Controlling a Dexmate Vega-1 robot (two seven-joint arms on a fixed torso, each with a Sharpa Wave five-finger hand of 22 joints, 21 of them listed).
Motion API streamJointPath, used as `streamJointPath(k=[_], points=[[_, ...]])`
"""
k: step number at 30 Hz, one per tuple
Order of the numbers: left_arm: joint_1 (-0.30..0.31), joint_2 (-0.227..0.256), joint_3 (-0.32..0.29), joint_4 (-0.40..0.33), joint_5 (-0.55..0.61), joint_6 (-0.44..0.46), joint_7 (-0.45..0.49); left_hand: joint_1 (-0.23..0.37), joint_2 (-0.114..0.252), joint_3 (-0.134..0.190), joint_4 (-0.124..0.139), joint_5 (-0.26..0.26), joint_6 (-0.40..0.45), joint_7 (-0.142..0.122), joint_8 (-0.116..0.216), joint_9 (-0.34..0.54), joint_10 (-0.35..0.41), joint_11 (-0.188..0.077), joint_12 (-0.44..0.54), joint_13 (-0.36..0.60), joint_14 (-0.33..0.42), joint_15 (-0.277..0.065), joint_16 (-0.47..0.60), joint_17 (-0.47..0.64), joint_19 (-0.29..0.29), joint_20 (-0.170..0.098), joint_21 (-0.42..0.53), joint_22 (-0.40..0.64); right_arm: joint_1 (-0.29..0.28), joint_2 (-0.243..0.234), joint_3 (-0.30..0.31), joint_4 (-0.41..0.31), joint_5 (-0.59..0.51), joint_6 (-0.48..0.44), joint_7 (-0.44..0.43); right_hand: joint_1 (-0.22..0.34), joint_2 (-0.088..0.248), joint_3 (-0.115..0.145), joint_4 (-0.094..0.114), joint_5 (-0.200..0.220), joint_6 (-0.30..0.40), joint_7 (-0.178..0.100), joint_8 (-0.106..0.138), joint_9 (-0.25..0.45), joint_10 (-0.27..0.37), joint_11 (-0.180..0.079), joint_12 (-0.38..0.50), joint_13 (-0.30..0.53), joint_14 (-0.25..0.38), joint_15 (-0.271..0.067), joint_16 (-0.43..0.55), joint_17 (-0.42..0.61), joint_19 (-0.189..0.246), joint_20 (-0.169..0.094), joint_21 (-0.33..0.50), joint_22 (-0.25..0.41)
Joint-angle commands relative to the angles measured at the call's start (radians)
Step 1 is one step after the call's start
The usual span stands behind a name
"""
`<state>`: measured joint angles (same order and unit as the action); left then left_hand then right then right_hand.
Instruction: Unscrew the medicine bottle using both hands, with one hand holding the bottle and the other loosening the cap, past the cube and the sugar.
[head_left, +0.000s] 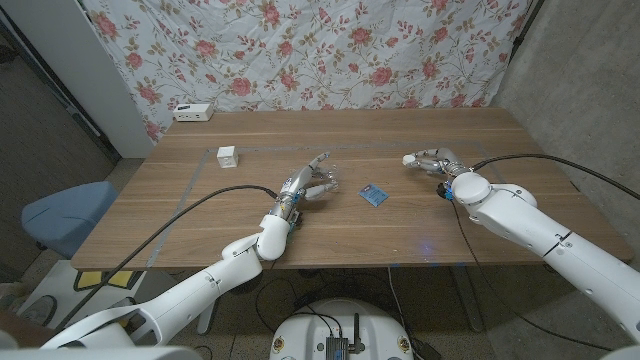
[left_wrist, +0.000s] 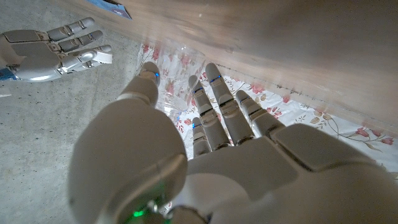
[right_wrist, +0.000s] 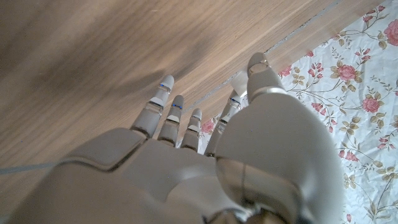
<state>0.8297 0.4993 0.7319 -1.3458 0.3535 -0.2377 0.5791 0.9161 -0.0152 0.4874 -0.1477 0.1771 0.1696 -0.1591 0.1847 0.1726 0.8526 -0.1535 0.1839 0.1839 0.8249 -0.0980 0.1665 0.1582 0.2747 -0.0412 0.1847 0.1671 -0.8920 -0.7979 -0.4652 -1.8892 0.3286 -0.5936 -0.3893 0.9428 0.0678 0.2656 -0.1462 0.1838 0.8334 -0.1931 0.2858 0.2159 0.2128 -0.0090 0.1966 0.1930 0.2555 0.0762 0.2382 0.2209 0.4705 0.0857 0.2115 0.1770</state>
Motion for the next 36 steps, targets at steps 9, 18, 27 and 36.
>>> streamJointPath(k=[9,18,27,36], points=[[-0.005,0.008,0.005,0.008,-0.005,0.002,-0.016,-0.008,-0.008,-0.001,0.002,0.009,0.002,-0.012,-0.001,0.001,0.025,-0.038,0.001,0.002,-0.014,-0.12,0.0,0.002,0.003,-0.051,0.003,0.002,0.008,0.034,-0.021,0.044,-0.022,0.015,-0.017,-0.008,-0.002,-0.006,0.0,0.004,0.02,0.013,0.003,0.005,0.006,-0.005,0.004,0.003,0.004,-0.009,0.003,0.004,0.009,-0.006,0.0,0.002],[-0.001,0.011,0.005,-0.001,-0.008,0.014,-0.022,-0.012,-0.014,-0.002,0.002,0.011,-0.001,-0.015,-0.002,0.001,0.014,-0.038,0.0,0.002,-0.022,-0.121,0.0,0.002,0.001,-0.047,0.003,0.002,0.009,0.058,-0.028,0.073,-0.034,0.026,-0.037,-0.01,-0.002,-0.007,-0.001,0.003,0.02,0.011,0.002,0.005,0.006,-0.004,0.003,0.003,0.003,-0.008,0.003,0.004,0.009,-0.008,-0.001,0.001],[0.006,0.014,0.003,-0.015,-0.01,0.032,-0.029,-0.015,-0.022,-0.004,0.0,0.013,-0.005,-0.019,-0.003,0.001,-0.001,-0.039,-0.002,0.002,-0.032,-0.121,-0.001,0.002,-0.002,-0.044,0.002,0.002,0.014,0.064,-0.043,0.086,-0.063,0.027,-0.049,-0.013,-0.002,-0.008,0.0,0.003,0.02,0.01,0.002,0.005,0.009,-0.004,0.004,0.004,0.001,-0.009,0.002,0.005,0.008,-0.01,-0.002,0.001],[0.002,0.018,0.008,-0.01,-0.009,0.022,-0.035,-0.021,-0.037,-0.009,-0.002,0.015,-0.007,-0.032,-0.003,0.001,-0.017,-0.035,-0.001,0.002,-0.051,-0.118,-0.002,0.002,-0.006,-0.041,0.002,0.002,0.01,0.079,-0.045,0.105,-0.072,0.034,-0.06,-0.017,-0.004,-0.01,0.0,0.003,0.023,0.01,0.002,0.005,0.011,-0.008,0.004,0.004,0.002,-0.011,0.002,0.005,0.009,-0.013,-0.002,0.001]])
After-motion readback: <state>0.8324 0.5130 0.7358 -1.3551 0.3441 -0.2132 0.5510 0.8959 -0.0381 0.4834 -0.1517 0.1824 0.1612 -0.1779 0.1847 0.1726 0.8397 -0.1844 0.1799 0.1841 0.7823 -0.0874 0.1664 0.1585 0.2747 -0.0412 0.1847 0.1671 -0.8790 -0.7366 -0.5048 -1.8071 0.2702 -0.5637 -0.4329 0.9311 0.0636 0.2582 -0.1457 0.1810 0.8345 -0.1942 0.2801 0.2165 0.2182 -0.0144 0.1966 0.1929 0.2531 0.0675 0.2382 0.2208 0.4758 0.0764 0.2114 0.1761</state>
